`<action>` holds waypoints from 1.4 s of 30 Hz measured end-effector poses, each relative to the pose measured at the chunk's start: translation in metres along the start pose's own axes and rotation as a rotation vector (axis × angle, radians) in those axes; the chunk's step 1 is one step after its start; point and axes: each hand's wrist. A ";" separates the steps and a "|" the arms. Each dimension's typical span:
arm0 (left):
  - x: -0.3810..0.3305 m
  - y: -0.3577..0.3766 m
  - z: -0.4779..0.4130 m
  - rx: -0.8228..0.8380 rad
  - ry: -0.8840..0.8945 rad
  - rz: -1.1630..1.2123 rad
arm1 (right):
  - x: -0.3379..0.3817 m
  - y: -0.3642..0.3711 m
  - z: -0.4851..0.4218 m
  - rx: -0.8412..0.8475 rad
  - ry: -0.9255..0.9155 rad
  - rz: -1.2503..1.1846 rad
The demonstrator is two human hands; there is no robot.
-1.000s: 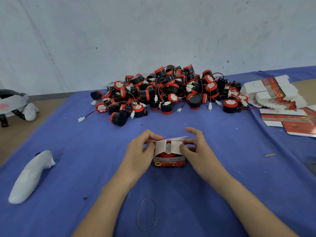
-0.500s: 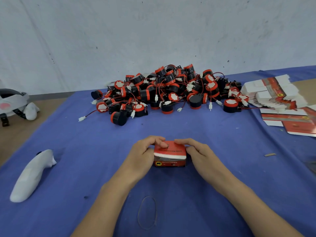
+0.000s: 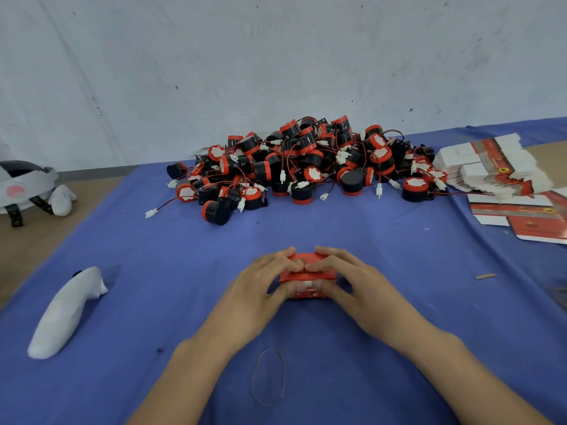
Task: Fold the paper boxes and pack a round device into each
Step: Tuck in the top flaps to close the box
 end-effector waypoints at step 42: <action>-0.057 0.020 -0.008 -0.323 -0.169 0.693 | 0.035 0.010 -0.005 -0.257 0.228 -0.755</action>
Point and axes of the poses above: each hand's wrist, its own z-axis away from the middle knuckle, its own y-axis out of the palm, x = y × z, and after that the axes turned 4 degrees about -x, right-handed
